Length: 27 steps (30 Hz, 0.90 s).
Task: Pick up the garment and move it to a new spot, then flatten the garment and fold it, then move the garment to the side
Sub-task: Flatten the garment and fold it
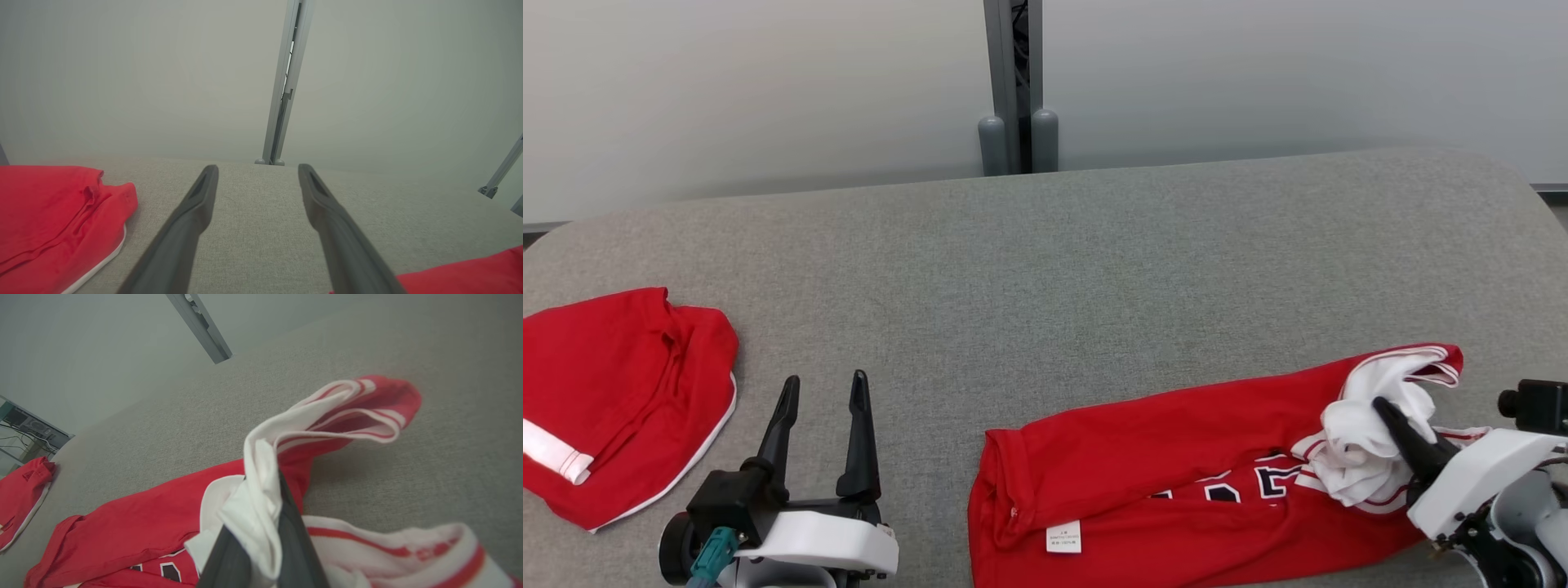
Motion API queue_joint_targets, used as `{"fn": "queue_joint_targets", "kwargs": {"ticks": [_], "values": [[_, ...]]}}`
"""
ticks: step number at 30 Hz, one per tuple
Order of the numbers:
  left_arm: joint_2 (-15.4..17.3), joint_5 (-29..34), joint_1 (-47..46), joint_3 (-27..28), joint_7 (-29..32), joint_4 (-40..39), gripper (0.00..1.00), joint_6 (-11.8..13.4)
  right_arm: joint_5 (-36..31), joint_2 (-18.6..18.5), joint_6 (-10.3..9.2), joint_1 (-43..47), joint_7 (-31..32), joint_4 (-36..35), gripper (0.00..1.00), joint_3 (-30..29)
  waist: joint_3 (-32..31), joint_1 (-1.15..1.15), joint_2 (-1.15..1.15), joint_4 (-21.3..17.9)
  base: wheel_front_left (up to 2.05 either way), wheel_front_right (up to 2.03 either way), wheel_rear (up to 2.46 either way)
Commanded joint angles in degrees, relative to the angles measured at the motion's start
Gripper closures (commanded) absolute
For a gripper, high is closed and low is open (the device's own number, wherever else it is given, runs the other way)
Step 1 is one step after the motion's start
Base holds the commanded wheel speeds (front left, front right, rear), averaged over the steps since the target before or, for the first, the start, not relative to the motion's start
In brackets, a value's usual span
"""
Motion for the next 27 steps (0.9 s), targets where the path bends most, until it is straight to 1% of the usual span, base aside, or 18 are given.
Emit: {"fn": "queue_joint_targets", "kwargs": {"ticks": [1, 4, 7, 8, 11, 12, 13, 18, 22, 27], "values": [[0.2, -0.4, 0.1, 0.1, -0.2, -0.1, 0.00, 0.3, 1.0, 0.7, 0.04, 1.2, 1.8, -2.0, 1.00, -0.6, -0.5, 0.00, 0.00, -0.3, 0.00, 0.00, 0.00], [0.2, -0.7, 0.5, -0.2, -0.2, -0.1, 0.00, 0.5, 2.0, 2.6, 0.04, 2.2, 4.3, -4.8, 1.00, -2.1, -0.8, 0.00, 0.00, -0.4, 0.00, 0.00, 0.00], [0.2, -1.0, 0.6, -0.5, -0.2, -0.3, 0.00, 0.6, 2.6, 5.6, 0.05, 3.9, 7.0, -7.7, 1.00, -3.4, -0.9, 0.00, 0.00, -0.3, 0.00, 0.00, 0.00], [0.2, -1.0, 0.6, -0.5, -0.2, -0.3, 0.00, 0.6, 2.6, 5.6, 0.05, 3.9, 7.0, -7.7, 1.00, -3.4, -0.9, 0.00, 0.00, -0.3, 0.00, 0.00, 0.00], [0.2, -1.1, 0.6, -0.3, -0.2, -0.4, 0.00, 0.6, 3.3, 9.4, 0.05, 5.6, 9.3, -10.5, 1.00, -4.9, -0.7, 0.00, 0.00, 0.0, 0.00, 0.00, 0.00], [0.2, -1.2, 0.6, -0.1, -0.2, -0.5, 0.00, 0.5, 3.4, 12.3, 0.05, 6.7, 10.9, -12.1, 1.00, -5.7, -0.5, 0.00, 0.00, 0.3, 0.00, 0.00, 0.00], [0.2, -1.2, 0.6, -0.1, -0.2, -0.5, 0.00, 0.5, 3.4, 12.3, 0.05, 6.7, 10.9, -12.1, 1.00, -5.7, -0.5, 0.00, 0.00, 0.3, 0.00, 0.00, 0.00], [0.2, -1.8, 0.2, -0.7, -0.2, -0.5, 0.00, 0.6, 4.4, 20.5, 0.05, 8.7, 14.4, -14.9, 1.00, -8.2, 0.2, 0.00, 0.00, 1.5, 0.00, 0.00, 0.00], [0.2, -2.4, -0.3, -1.2, -0.2, -0.3, 0.00, 0.9, 4.5, 24.7, 0.05, 9.6, 16.9, -15.2, 1.00, -9.9, 0.4, 0.00, 0.00, 3.4, 0.00, 0.00, 0.00], [0.2, -2.8, -0.7, -1.7, -0.2, -0.4, 0.00, 1.2, 4.3, 25.7, 0.05, 10.2, 17.9, -14.6, 1.00, -10.5, 1.0, 0.00, 0.00, 5.9, 0.00, 0.00, 0.00]]}}
